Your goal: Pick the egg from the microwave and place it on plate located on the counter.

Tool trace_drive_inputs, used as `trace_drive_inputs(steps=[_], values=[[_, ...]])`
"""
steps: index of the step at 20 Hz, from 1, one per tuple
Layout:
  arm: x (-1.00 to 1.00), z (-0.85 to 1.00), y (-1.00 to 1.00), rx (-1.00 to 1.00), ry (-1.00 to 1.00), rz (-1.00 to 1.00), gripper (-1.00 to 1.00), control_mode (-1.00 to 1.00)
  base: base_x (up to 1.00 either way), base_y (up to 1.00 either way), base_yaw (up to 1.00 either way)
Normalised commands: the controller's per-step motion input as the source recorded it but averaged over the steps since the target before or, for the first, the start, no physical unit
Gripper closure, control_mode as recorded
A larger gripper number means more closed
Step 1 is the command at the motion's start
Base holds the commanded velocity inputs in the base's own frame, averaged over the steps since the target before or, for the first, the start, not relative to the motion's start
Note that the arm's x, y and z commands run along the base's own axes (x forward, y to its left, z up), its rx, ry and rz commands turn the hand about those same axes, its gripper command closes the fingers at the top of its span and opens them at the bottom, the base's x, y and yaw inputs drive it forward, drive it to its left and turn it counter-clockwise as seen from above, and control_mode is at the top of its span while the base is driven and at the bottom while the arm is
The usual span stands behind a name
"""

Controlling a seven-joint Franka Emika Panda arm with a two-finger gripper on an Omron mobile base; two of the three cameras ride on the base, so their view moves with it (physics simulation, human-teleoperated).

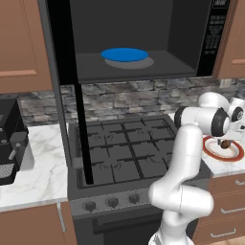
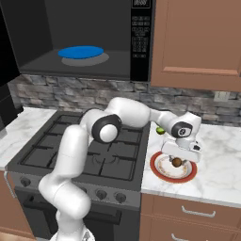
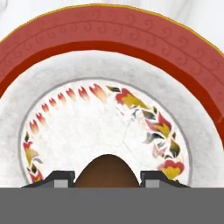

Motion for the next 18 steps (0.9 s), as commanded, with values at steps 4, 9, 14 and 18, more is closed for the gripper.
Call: trace_drive_inputs(steps=[4, 9, 14, 18], values=[[0.00, 0.00, 0.00, 0.00, 0.00, 0.00, -1.00, -1.00, 0.00, 0.00, 0.00], [0.00, 0.00, 0.00, 0.00, 0.00, 0.00, -1.00, -1.00, 0.00, 0.00, 0.00], [0.00, 0.00, 0.00, 0.00, 0.00, 0.00, -1.00, -1.00, 0.00, 0.00, 0.00], [-0.51, 0.30, 0.35, -0.06, -0.18, -0.02, -1.00, -1.00, 0.00, 0.00, 0.00]])
